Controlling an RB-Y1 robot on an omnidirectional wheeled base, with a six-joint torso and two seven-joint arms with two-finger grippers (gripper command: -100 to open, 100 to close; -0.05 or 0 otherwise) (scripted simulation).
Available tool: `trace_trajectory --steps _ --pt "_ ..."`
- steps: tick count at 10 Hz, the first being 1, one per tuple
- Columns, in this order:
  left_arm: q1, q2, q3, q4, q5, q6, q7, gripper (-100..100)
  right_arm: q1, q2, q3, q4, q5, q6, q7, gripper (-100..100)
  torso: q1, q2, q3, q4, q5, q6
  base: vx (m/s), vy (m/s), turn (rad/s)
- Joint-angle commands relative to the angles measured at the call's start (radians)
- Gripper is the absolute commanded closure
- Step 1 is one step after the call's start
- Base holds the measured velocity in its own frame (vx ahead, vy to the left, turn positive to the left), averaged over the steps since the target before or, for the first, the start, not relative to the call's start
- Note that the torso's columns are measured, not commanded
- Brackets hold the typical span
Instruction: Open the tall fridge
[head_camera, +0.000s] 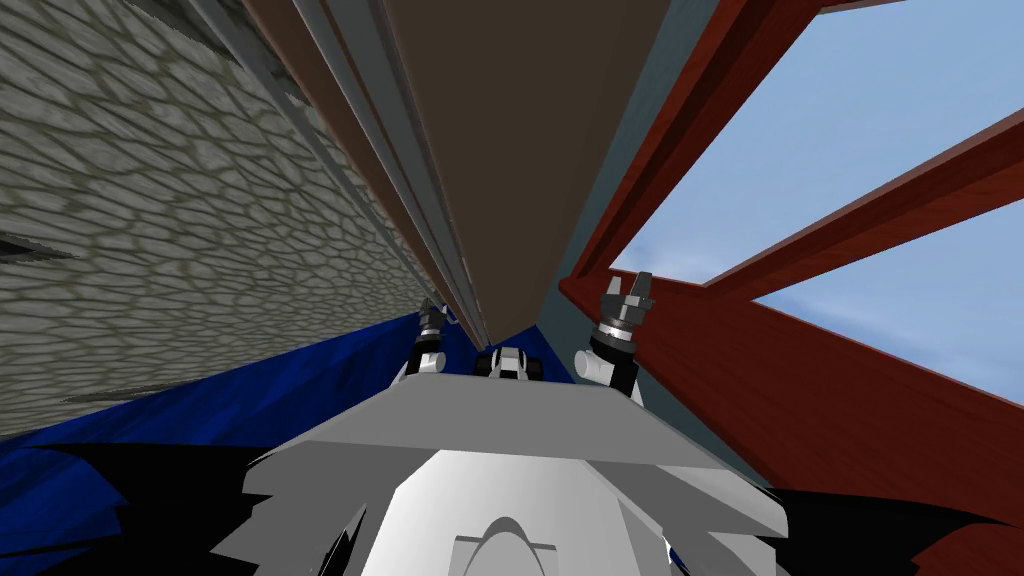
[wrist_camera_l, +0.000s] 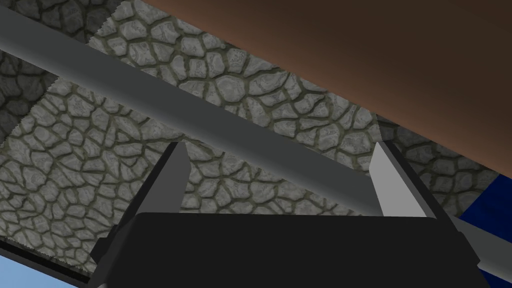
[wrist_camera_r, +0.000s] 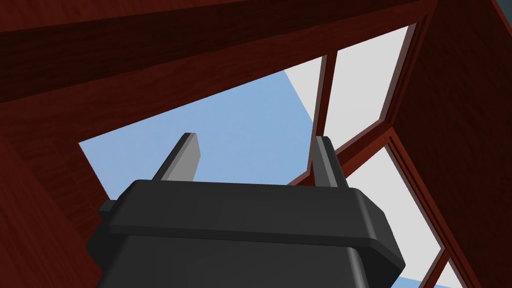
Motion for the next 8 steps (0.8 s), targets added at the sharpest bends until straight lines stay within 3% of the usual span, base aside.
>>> trace_trajectory --steps 1,6,7,8 --pt "-0.009 -0.030 0.008 0.053 0.014 -0.011 0.010 -100 0.000 0.000 0.000 0.000 0.000 0.000 0.000 0 -0.001 -0.001 0.000 -0.001 0.000 0.001 0.019 -0.028 0.043" --pt "-0.014 -0.163 0.013 0.096 0.025 -0.023 0.018 -100 0.000 0.000 0.000 0.000 0.000 0.000 0.000 0 -0.001 0.002 0.001 0.001 -0.001 0.000 0.012 -0.021 0.023" --pt "-0.014 -0.179 0.013 0.097 0.026 -0.024 0.018 -100 0.000 0.000 0.000 0.000 0.000 0.000 0.000 0 0.000 0.002 0.001 0.001 -0.001 0.000 0.000 0.000 0.000" --pt "-0.015 -0.166 0.014 0.096 0.026 -0.022 0.019 -100 0.000 0.000 0.000 0.000 0.000 0.000 0.000 0 -0.001 0.002 0.000 0.001 -0.001 0.000 0.000 0.000 0.000"
